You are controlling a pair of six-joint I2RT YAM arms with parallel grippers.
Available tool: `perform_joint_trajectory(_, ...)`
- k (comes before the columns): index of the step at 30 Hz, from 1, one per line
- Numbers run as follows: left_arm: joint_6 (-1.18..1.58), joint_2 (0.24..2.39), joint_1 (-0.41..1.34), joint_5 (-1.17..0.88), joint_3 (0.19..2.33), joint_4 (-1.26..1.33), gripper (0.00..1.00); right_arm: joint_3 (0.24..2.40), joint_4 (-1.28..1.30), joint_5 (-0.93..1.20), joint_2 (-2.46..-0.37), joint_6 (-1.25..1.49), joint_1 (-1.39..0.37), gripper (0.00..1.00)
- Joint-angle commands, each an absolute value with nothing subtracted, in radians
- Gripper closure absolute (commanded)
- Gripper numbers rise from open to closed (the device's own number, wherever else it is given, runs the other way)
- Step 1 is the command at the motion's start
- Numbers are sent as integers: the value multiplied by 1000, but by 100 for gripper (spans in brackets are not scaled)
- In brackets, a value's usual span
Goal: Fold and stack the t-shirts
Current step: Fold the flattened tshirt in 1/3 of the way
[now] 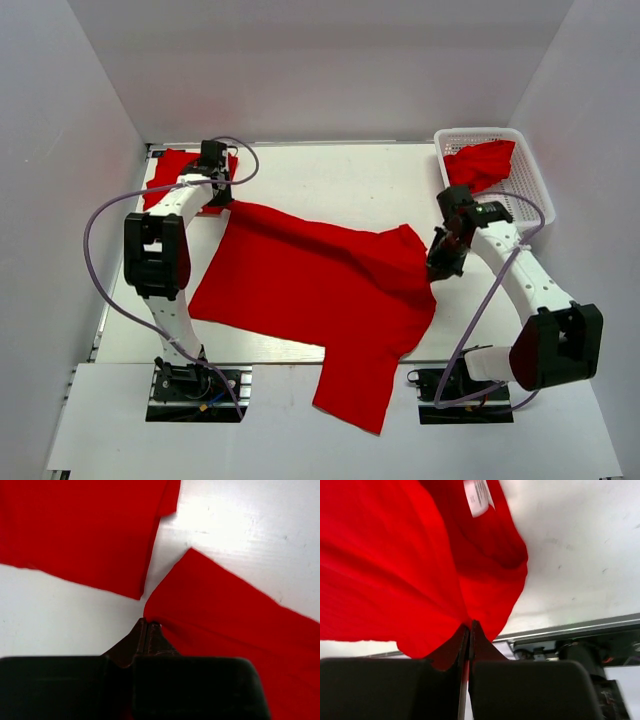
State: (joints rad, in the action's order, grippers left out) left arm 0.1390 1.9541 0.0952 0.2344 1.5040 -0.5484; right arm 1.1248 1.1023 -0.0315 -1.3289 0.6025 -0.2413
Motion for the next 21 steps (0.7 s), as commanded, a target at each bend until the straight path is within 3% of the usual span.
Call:
perform_joint_trajectory(1, 159, 1858, 87, 224, 1450, -574, 100, 1004, 1114, 56, -1267, 689, -235, 100)
perform_joint_trajectory(8, 201, 1844, 87, 264, 1382, -620, 100, 818, 1052, 16, -1210, 781, -236, 99)
perform_joint_trajectory(9, 201, 1844, 87, 264, 1382, -620, 100, 810, 1052, 8, -1215, 785, -238, 91)
perform_joint_trajectory(10, 215, 1853, 87, 247, 1382, -629, 94, 801, 1040, 5, -1227, 782, -238, 81)
perform_joint_trajectory(11, 215, 1853, 87, 235, 1382, -629, 65, 804, 1042, -50, -1233, 776, -238, 73)
perform_joint_trajectory(12, 215, 1853, 87, 226, 1382, -629, 54, 807, 1040, -63, -1244, 770, -235, 56)
perform_joint_trajectory(14, 229, 1842, 87, 225, 1382, -652, 37, 872, 1051, -127, -1268, 744, -244, 47)
perform_joint_trajectory(15, 241, 1818, 87, 235, 1382, -661, 18, 893, 1048, -144, -1267, 729, -242, 43)
perform_joint_trajectory(16, 251, 1806, 87, 245, 1391, -661, 8, 935, 1055, -176, -1272, 709, -244, 36)
perform_joint_trajectory(17, 252, 1792, 87, 255, 1391, -690, 0, 984, 1036, -204, -1276, 694, -235, 33)
perform_joint_trajectory(19, 267, 1758, 87, 279, 1429, -719, 0, 1044, 1009, -235, -1284, 629, -248, 28)
perform_joint_trajectory(21, 278, 1735, 97, 279, 1439, -704, 0, 1081, 929, -241, -1296, 589, -253, 11)
